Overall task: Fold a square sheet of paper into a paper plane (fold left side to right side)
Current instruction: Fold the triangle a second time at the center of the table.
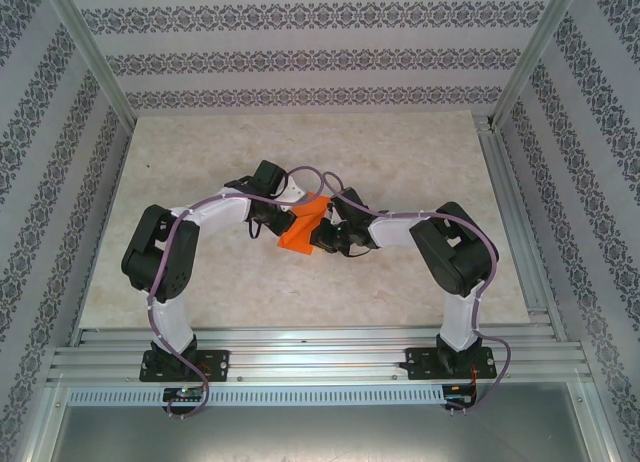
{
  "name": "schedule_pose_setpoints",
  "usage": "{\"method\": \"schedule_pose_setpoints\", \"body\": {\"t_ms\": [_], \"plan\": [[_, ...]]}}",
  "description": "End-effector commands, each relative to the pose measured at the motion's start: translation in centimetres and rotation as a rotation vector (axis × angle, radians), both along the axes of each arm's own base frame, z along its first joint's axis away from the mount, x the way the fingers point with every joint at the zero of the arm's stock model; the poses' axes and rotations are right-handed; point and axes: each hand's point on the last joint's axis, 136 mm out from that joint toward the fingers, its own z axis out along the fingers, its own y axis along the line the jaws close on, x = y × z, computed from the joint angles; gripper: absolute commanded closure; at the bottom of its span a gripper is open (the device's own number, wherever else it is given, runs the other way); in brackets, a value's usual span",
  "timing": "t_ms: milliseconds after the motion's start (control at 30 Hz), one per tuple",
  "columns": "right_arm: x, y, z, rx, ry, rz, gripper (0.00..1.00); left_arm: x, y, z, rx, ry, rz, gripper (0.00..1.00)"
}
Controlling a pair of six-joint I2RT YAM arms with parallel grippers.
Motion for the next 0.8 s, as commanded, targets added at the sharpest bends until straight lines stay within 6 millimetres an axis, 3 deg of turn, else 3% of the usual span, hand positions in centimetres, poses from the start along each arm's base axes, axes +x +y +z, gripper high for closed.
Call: {"method": "schedule_pose_setpoints", "body": {"t_ms": [0,767], "plan": [[-0.5,-0.4,-1.5,-0.07,0.02,0.001,0.89,0.7,0.2,0.0,0.013,-0.006,-0.022,0.93],[-0.6,0.1,-1.3,-0.046,0.006,0.002,0.89,1.8,0.1,-2.0,0.082,0.047,-0.052,0.9]]}}
